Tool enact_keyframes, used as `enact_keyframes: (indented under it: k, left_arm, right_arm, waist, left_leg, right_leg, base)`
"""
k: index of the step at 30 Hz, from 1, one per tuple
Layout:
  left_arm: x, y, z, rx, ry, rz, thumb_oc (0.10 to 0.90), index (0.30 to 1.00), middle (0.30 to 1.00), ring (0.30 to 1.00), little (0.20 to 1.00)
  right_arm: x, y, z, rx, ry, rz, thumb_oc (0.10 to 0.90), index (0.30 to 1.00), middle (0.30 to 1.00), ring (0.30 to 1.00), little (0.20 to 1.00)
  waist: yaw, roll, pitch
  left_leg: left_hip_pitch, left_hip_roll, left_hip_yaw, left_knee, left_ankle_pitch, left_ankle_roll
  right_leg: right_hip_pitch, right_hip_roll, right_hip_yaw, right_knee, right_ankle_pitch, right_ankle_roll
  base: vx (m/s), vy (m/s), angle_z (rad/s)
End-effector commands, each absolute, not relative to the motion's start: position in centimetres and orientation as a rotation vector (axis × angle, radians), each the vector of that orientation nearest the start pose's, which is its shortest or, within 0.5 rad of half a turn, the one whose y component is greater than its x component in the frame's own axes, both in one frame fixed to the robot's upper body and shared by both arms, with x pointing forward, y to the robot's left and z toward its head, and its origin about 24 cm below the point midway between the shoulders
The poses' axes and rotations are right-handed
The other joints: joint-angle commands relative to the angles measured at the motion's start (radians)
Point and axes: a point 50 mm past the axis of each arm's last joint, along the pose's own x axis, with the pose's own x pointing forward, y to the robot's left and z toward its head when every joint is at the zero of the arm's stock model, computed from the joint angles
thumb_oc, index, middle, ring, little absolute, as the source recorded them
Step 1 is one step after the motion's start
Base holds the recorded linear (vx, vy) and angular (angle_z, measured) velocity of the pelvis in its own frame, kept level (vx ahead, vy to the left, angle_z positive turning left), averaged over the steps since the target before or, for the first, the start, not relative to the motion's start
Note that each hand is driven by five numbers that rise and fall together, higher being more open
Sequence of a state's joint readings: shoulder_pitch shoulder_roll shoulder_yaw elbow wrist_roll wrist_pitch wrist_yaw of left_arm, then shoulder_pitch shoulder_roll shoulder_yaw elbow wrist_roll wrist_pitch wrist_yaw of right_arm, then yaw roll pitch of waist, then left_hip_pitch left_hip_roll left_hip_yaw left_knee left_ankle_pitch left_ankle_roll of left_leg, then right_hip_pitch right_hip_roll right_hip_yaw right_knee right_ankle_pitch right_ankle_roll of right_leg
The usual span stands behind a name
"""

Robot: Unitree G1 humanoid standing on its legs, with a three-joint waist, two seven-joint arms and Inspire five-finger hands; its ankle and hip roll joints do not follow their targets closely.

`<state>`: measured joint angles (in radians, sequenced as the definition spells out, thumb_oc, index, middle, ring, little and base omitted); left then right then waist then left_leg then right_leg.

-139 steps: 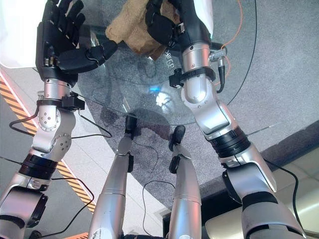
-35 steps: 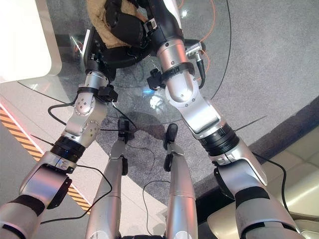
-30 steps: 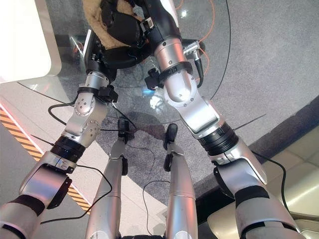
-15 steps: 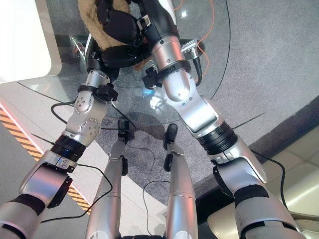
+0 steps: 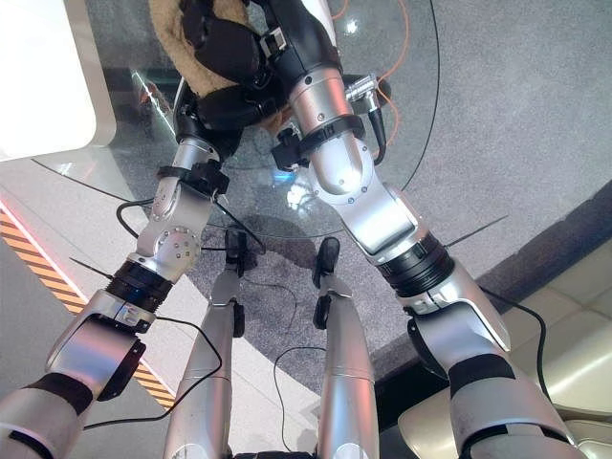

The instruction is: Wipe the table with a cloth and put it in the basket.

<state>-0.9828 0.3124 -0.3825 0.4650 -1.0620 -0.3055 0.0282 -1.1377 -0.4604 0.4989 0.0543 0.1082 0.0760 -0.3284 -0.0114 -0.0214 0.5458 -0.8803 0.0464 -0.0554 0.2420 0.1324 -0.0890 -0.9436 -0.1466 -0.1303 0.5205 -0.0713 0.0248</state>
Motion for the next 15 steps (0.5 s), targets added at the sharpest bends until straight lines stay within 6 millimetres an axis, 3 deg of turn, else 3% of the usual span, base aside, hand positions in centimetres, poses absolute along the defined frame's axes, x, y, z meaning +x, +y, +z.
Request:
enact_keyframes:
  k: [1,9,11,12,15]
  left_arm:
    - [33.71,4.81,31.69,-0.670,-0.785,-0.729,0.100,0.300,0.300,0.300,0.200]
    - [33.54,4.75,31.79,-0.684,-0.802,-0.734,0.100,0.300,0.300,0.300,0.200]
    - [33.54,4.77,31.81,-0.683,-0.802,-0.731,0.100,0.300,0.300,0.300,0.200]
    - [33.51,4.83,31.99,-0.681,-0.807,-0.731,0.100,0.300,0.300,0.300,0.200]
    - [33.54,4.91,31.82,-0.687,-0.802,-0.728,0.100,0.300,0.300,0.300,0.200]
  right_arm:
    - [22.79,-2.24,39.95,-0.236,-1.460,0.372,0.100,0.300,0.300,0.300,0.200]
    - [22.94,-2.29,39.87,-0.230,-1.456,0.366,0.100,0.300,0.300,0.300,0.200]
    - [22.97,-2.29,39.82,-0.229,-1.453,0.364,0.100,0.300,0.300,0.300,0.200]
    - [22.92,-2.35,39.89,-0.229,-1.457,0.363,0.100,0.300,0.300,0.300,0.200]
    - [23.13,-2.40,39.69,-0.229,-1.446,0.362,0.100,0.300,0.300,0.300,0.200]
  waist:
    - [0.011,-0.013,-0.026]
    - [0.009,-0.012,-0.026]
    - [0.009,-0.010,-0.026]
    - [0.008,-0.011,-0.026]
    - [0.009,-0.009,-0.026]
  left_leg:
    - [0.032,0.020,0.032,0.080,-0.074,0.022]
    - [0.014,0.018,0.037,0.082,-0.056,0.025]
    - [0.027,0.018,0.032,0.083,-0.073,0.022]
    - [0.010,0.016,0.036,0.079,-0.053,0.025]
    - [0.033,0.019,0.032,0.083,-0.079,0.021]
  right_leg:
    - [0.111,-0.034,0.030,-0.185,0.113,0.085]
    - [0.095,-0.036,0.027,-0.188,0.131,0.080]
    - [0.105,-0.033,0.034,-0.183,0.115,0.086]
    - [0.090,-0.036,0.028,-0.189,0.134,0.081]
    - [0.111,-0.034,0.034,-0.181,0.108,0.087]
  base:
    - [0.00,0.000,0.00]
    - [-0.01,0.002,0.00]
    - [0.00,0.000,0.00]
    - [0.06,-0.014,-0.01]
    - [0.01,0.001,0.00]
